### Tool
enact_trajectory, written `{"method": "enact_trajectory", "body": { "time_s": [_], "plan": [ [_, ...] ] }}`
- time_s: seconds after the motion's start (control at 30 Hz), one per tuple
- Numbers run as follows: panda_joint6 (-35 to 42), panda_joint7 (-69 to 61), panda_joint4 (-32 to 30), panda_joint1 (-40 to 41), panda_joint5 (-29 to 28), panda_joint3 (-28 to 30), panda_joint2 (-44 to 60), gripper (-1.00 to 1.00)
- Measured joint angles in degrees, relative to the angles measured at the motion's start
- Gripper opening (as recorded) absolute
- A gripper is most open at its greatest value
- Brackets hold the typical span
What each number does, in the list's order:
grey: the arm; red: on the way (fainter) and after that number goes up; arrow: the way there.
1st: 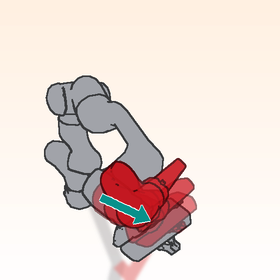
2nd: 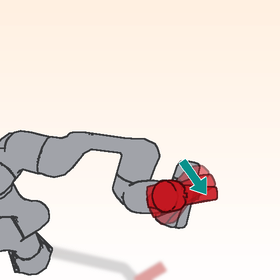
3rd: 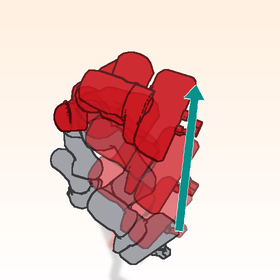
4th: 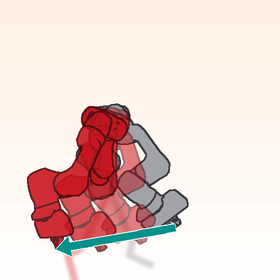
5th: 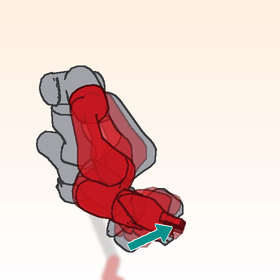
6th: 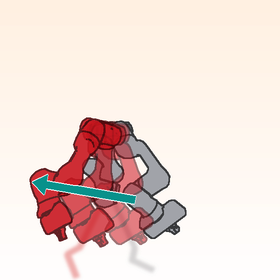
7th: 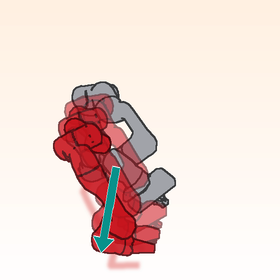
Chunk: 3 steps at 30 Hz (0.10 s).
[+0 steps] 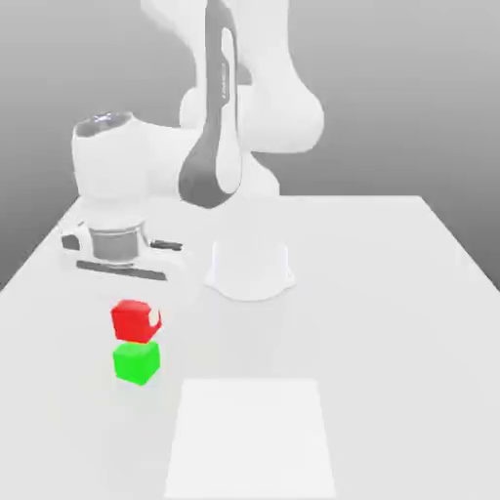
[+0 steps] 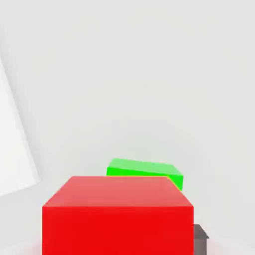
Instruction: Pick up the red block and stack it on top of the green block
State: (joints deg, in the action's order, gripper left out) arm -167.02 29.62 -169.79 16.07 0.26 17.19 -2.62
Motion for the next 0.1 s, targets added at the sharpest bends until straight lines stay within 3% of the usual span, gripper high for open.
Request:
{"method": "enact_trajectory", "body": {
  "time_s": [0.03, 0.1],
  "plan": [
    [-1.57, -0.15, 0.02, -0.04, 0.24, 0.08, 1.54, 1.00],
    [-1.57, -0.15, 0.02, -0.02, 0.24, 0.08, 1.54, 1.00]
  ]
}}
